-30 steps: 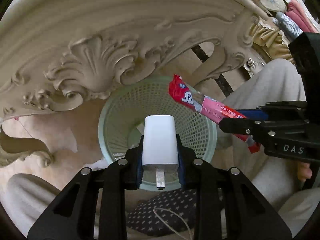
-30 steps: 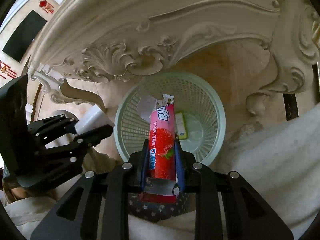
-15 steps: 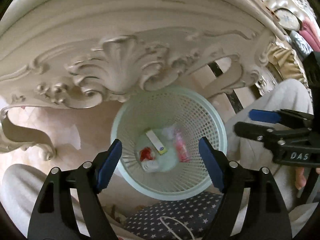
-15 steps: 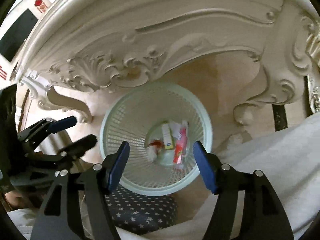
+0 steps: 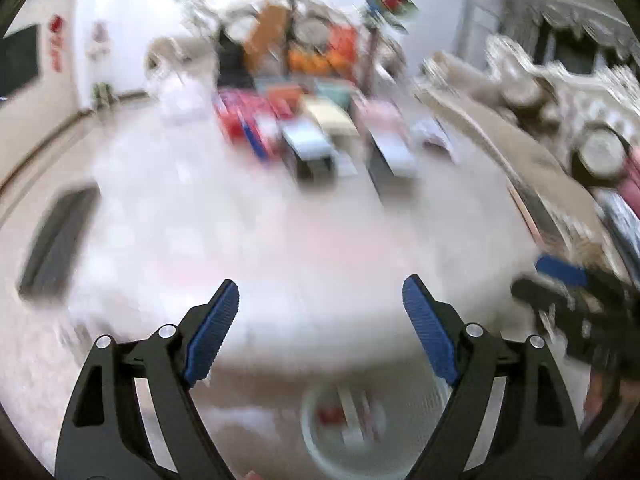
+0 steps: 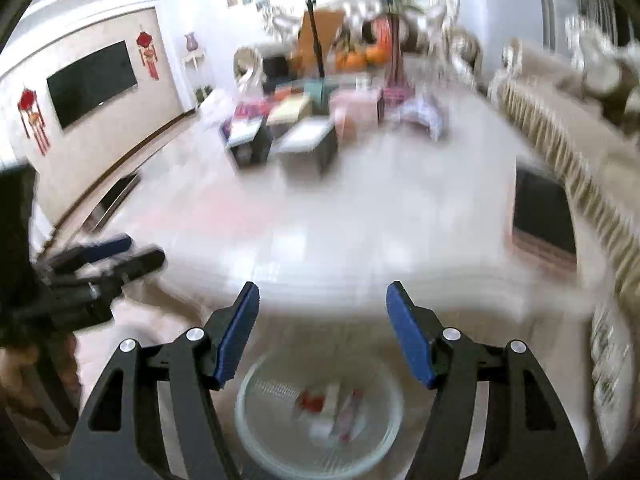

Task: Collect trash
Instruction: 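Grasp the silver box with the left tool while the right tool grasps the black box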

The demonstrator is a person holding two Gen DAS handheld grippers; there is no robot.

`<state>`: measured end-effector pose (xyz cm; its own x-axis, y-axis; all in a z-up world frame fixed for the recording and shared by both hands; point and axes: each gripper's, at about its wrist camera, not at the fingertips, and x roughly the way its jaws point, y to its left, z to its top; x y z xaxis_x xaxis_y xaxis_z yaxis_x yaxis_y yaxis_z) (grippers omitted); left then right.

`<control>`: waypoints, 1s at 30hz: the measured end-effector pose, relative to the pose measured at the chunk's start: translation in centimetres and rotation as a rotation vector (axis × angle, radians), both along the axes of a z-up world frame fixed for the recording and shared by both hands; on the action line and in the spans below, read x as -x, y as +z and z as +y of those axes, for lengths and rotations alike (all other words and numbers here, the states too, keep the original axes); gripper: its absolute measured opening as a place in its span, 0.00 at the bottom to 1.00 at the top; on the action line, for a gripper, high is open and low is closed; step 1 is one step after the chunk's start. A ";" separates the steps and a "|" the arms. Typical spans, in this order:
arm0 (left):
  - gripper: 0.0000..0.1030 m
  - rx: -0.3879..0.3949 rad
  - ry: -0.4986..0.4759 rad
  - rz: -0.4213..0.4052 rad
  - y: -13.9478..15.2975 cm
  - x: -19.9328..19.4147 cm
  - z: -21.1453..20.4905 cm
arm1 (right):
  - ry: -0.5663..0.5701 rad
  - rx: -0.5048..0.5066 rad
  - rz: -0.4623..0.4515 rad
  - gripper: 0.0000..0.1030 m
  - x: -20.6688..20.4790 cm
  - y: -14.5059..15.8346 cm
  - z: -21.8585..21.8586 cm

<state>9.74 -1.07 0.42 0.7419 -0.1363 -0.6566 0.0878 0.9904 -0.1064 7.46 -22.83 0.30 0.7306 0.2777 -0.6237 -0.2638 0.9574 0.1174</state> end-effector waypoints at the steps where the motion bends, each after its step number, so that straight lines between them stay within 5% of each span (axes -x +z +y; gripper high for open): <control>1: 0.80 0.011 0.027 -0.016 0.6 -1.8 0.1 | -0.001 0.001 -0.006 0.61 -1.2 0.3 0.3; 12: 0.80 0.058 0.157 0.082 -0.2 -14.3 -1.2 | 0.005 0.080 0.058 0.61 -10.5 -0.9 5.2; 25: 0.78 -0.006 0.168 0.153 -2.5 -17.3 -2.1 | -0.053 0.110 0.117 0.61 -13.7 -2.3 6.0; 28: 0.54 -0.003 0.147 0.184 -3.1 -17.7 -2.4 | -0.056 0.112 0.125 0.59 -14.0 -2.5 5.8; 30: 0.44 0.006 0.139 0.187 -3.1 -17.7 -2.3 | -0.059 0.107 0.120 0.42 -13.8 -2.3 5.5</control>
